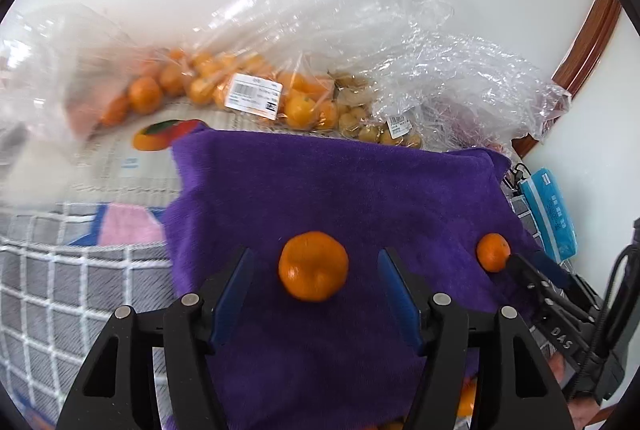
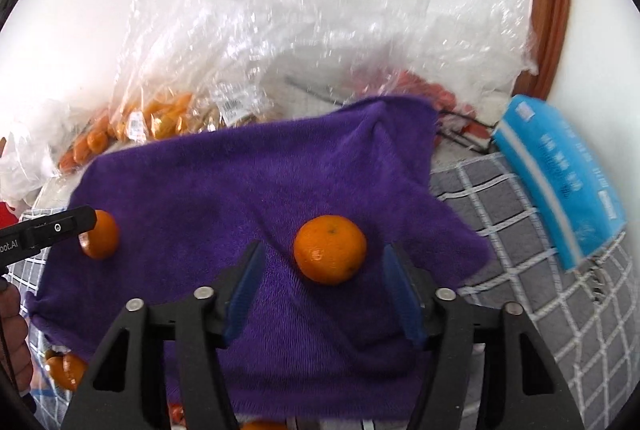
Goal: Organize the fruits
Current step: 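Lower and release the left tool's orange on the towel while the right tool releases its orange, then grasp a small yellow-green fruit with the left tool while the right tool approaches an orange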
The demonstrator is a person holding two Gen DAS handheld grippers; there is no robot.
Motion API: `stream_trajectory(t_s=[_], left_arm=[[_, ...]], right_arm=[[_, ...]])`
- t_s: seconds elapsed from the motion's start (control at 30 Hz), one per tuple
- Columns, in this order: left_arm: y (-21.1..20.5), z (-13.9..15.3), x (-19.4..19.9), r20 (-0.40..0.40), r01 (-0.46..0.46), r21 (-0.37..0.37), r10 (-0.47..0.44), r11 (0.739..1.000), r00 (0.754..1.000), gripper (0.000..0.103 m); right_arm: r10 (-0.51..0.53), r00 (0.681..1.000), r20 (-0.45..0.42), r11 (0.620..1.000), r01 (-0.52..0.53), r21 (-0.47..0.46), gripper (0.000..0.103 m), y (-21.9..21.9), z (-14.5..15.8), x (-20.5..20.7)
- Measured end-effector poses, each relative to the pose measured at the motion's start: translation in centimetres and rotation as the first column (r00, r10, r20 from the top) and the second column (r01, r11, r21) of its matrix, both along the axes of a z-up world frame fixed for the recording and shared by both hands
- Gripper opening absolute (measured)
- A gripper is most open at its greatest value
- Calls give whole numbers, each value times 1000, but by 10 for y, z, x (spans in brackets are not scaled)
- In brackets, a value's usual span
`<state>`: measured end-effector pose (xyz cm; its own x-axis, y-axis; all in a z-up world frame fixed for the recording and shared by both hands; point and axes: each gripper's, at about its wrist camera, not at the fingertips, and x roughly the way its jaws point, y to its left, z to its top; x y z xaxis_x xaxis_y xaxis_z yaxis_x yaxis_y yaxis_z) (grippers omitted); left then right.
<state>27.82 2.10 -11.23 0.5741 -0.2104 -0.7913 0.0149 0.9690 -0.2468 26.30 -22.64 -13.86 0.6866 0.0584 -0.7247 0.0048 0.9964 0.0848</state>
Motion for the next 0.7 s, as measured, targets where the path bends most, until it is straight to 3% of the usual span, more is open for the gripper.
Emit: stream_trajectory(t_s=[0.27, 0.37, 0.47, 0.7], left_arm=[[8, 52, -65, 104, -16, 6, 15, 1000, 994, 62], [7, 67, -93, 156, -21, 44, 14, 999, 988, 62], [10, 73, -117, 169, -56, 79, 42, 995, 985, 62], [25, 74, -159, 201, -132, 45, 121, 990, 972, 62]], right_arm=[[-43, 998, 47, 999, 42, 23, 64, -2, 41, -52], [-41, 997, 69, 999, 40, 26, 64, -2, 55, -77], [-23, 997, 79, 1000, 21, 15, 64, 0, 65, -101], [-39, 993, 115, 998, 45, -51, 64, 5, 73, -157]])
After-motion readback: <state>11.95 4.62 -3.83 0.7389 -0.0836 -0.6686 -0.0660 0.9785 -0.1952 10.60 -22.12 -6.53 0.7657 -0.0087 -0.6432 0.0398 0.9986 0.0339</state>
